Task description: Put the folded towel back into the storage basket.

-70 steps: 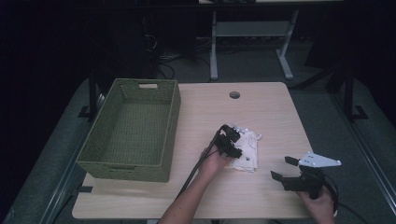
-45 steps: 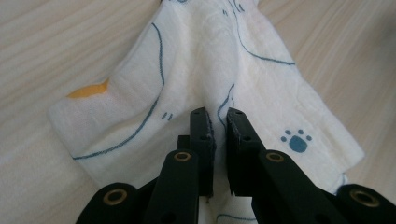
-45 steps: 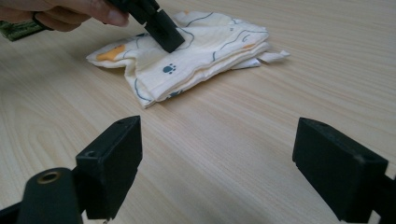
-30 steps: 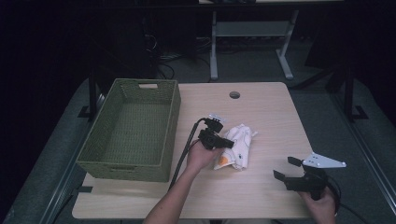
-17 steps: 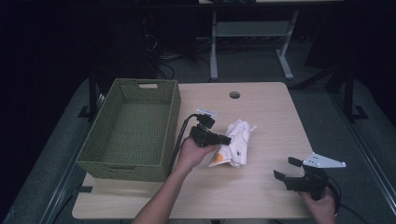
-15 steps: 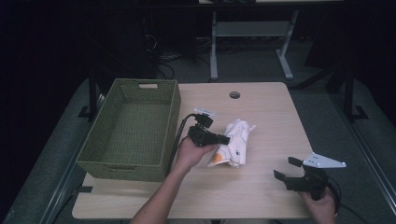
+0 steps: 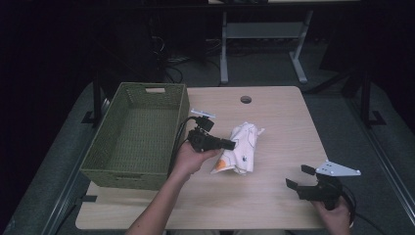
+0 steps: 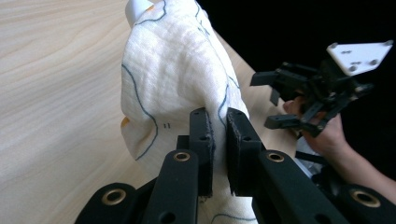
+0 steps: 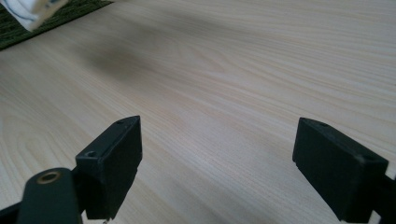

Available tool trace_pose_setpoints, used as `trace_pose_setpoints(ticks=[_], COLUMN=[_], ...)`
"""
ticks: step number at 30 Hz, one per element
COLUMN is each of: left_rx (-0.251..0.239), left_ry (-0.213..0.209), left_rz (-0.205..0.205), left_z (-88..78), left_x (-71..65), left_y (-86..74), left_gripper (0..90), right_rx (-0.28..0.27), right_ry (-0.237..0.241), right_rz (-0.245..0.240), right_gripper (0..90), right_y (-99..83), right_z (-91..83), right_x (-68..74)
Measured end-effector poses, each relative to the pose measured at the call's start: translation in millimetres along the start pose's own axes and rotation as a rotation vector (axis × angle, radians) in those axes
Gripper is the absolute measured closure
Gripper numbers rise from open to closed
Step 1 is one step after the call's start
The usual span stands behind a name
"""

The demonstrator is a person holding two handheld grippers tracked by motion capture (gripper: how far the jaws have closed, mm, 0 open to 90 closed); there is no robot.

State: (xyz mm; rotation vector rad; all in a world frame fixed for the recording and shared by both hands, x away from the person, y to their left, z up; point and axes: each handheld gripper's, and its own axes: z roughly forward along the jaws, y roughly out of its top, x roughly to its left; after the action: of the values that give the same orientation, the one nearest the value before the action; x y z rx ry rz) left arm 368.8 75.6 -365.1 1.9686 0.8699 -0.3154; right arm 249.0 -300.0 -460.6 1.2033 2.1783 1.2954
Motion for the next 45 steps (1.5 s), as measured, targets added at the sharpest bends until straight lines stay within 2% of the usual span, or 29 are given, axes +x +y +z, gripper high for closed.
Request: trace_pose_setpoints(ticks=[5,20,29,34,45], left_rx=[0.003,-0.02,-0.037,-0.059,-0.072], left_ry=[0.003,-0.031,-0.033,-0.03,-0.028], left_rz=[0.016,0.006,0.003,-0.004,0.007], left_z=[-7.7,-33.3,-50.7,-66.0,-84.8], left_x=[-2.1,-2.3,-1.0,0.5,-0.9], left_y=[2.2,2.7,3.8,4.5,7.3], left_gripper=[82.8,82.8,82.9,82.9,82.9], right_rx=[0.002,0.016,0.019,0.024,0.025], right_ry=[-0.002,-0.014,-0.018,-0.018,-0.019], right_rz=[0.007,0.003,0.003,0.006,0.003], right_gripper=[15.5,15.5,15.5,15.4,15.4], right_y=[0.2,0.3,0.5,0.7,1.1], right_z=[0.7,4.7,5.7,6.7,7.1], right_x=[-0.5,-0.6,-0.5,-0.2,1.0])
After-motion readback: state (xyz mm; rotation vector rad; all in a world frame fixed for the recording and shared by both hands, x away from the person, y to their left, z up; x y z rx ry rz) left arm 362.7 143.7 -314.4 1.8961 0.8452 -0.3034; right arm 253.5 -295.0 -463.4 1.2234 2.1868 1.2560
